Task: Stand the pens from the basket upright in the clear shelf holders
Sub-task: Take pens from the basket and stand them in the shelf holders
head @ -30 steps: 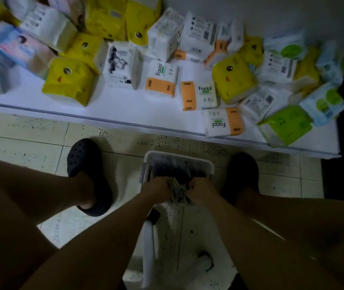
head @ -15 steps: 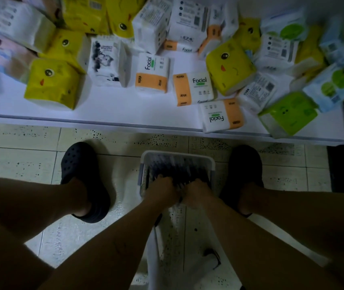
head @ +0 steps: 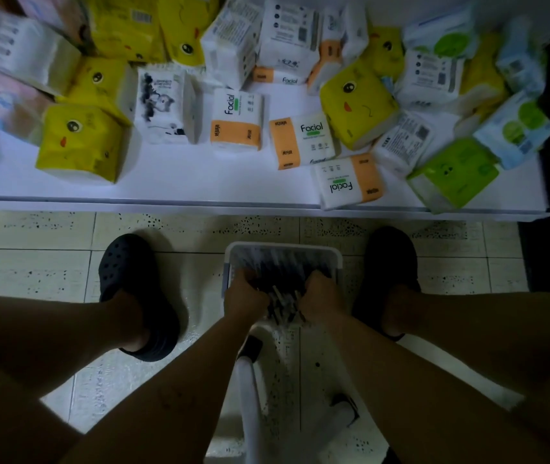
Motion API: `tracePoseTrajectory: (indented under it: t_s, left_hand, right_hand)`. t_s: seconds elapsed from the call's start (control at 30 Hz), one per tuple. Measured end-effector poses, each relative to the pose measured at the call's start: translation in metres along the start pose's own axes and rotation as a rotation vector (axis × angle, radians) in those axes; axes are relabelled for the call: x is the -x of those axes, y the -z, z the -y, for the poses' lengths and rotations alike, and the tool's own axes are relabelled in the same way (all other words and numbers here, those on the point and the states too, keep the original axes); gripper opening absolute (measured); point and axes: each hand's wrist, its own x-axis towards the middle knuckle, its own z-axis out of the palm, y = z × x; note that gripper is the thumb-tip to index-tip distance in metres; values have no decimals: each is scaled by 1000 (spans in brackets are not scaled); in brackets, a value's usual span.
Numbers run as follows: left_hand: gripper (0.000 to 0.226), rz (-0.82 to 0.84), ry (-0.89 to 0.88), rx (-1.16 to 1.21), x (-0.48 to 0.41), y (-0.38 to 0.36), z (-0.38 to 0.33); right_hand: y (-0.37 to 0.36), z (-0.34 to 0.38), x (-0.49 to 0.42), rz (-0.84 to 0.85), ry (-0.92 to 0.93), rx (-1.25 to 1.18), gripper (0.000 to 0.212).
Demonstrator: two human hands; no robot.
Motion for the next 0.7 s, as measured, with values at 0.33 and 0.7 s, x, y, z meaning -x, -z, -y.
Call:
tracePoseTrajectory:
  t_s: [0.33, 0.7]
  left_hand:
    - [31, 194, -133, -85, 35, 19, -26]
    - [15, -78, -461, 128, 115, 86, -80]
  right_hand:
    - [13, 0, 29, 27, 65, -182, 32]
    - [86, 45, 116, -271, 473, -461, 14]
